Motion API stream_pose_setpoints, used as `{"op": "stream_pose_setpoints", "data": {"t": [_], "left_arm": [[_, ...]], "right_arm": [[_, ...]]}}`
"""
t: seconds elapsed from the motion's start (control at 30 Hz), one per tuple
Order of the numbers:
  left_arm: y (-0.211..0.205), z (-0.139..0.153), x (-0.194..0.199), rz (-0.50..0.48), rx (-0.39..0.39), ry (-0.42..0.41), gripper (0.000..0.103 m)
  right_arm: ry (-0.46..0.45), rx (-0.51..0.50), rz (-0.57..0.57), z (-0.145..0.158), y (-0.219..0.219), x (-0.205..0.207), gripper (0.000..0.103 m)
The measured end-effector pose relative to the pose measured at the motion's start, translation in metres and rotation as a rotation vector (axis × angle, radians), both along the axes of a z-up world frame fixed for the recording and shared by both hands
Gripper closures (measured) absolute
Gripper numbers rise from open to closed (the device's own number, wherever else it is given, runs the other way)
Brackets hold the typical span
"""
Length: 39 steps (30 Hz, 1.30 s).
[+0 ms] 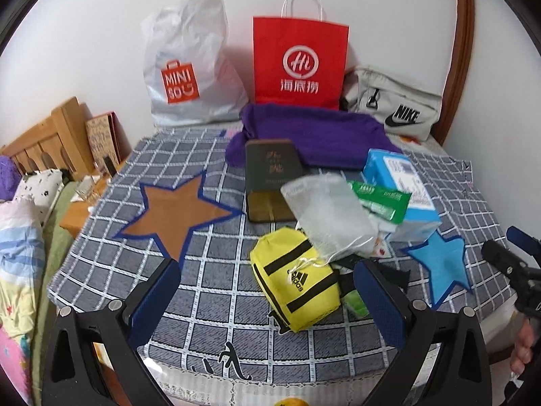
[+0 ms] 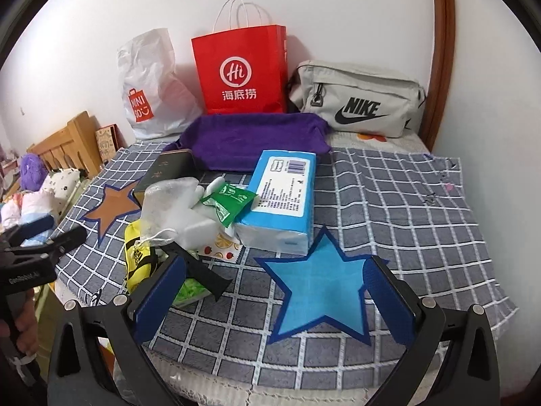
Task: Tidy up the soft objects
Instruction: 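Grasp the yellow Adidas pouch with the left tool while the right tool grasps the black strap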
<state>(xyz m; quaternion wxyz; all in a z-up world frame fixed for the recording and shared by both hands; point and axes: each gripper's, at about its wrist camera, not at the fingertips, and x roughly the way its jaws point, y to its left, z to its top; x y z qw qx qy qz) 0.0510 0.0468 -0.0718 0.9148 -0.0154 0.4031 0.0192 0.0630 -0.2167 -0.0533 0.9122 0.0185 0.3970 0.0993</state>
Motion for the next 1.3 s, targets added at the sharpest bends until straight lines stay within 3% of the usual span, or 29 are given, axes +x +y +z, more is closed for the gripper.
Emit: {"op": "stream_pose_setpoints", "data": {"t": [0.13,0.33,0.43,0.53,0.87,0.93,1.07,1.27,1.3], "left_arm": [[0.002,-0.019,0.008,-0.016,-0.033,0.035,0.000],[-0.001,-0.044,0.019,-0.050,-0.046,0.084,0.000],[0.001,-0.054,0.024,-0.060,-0.080,0.115,0.000],[0.001,-0.067,0.031,-0.063,-0.095,0.152,0.000],[-0.004,-0.094,0.049,-0.096,-0.196,0.195,0.001],[-0.001,-0.098,0.051,-0.093,-0.235,0.192,0.012],[0.003,-0.099,0.054,-0.109,-0.250,0.175,0.021],[0.003,-0.092,0.055,-0.113,-0.196,0.168,0.025],[0.003,-0.092,0.055,-0.111,-0.186,0.171,0.025]], "right_arm": [[0.014,0.018,-0.041,-0.018,-0.006,0.010,0.000],[0.022,-0.032,0.050,-0.039,0.007,0.018,0.000],[0.087,-0.061,0.071,-0.057,0.013,0.027,0.002],[0.138,-0.045,0.085,-0.074,0.018,0.034,0.005],[0.115,0.060,0.205,-0.079,0.034,0.040,0.006],[0.107,0.086,0.236,-0.077,0.039,0.041,0.006],[0.092,0.091,0.309,-0.074,0.054,0.044,0.008],[0.125,0.011,0.394,-0.086,0.079,0.046,0.028],[0.139,-0.003,0.411,-0.090,0.081,0.047,0.036]]}}
